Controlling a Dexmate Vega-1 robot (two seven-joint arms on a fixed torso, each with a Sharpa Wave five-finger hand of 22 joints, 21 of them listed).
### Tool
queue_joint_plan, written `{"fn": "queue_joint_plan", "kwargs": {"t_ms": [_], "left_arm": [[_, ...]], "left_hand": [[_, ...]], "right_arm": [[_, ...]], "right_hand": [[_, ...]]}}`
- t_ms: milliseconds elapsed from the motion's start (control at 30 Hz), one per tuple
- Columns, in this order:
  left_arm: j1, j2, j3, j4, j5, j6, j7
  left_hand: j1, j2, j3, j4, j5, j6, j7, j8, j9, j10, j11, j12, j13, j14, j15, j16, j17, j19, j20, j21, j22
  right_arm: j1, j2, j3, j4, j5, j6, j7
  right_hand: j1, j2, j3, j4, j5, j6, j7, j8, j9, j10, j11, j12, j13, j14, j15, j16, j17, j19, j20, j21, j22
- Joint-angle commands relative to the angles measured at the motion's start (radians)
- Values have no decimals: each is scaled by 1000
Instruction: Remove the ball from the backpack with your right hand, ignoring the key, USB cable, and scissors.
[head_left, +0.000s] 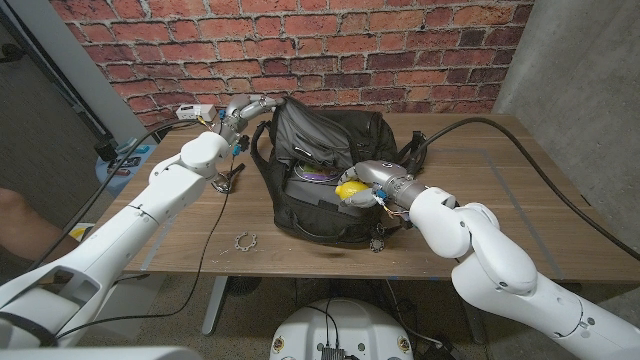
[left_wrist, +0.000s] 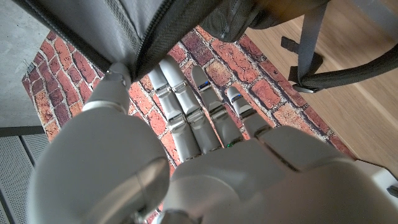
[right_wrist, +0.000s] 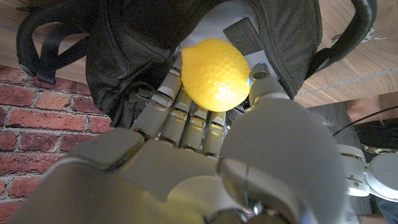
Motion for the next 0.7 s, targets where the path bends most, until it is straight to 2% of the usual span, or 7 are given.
{"fn": "queue_joint_plan", "kwargs": {"t_ms": [33,700], "left_arm": [[12,12,-8,-23,-8,10,-6],[19,25,-10,-49,-9,14,-17]], "left_hand": [[151,156,-6,0,5,2,4,-3,4,6,0,-8,1,3,1,-2,4,1,5,-1,2],[152,156,-7,0,5,4,3,-5,4,7,0,-12,0,2,2,-6,5,-1,5,-2,2]], "right_arm": [[-39,-40,29,-52,-17,-45,15],[-80,-84,81,-94,-13,-86,16]], "right_hand": [[9,1,-2,4,5,10,-1,2,3,8,-1,6,2,9,-161,-7,3,8,-68,5,5],[10,3,-4,6,4,14,-2,1,4,12,-1,4,2,12,-161,-7,8,8,-68,6,5]]}}
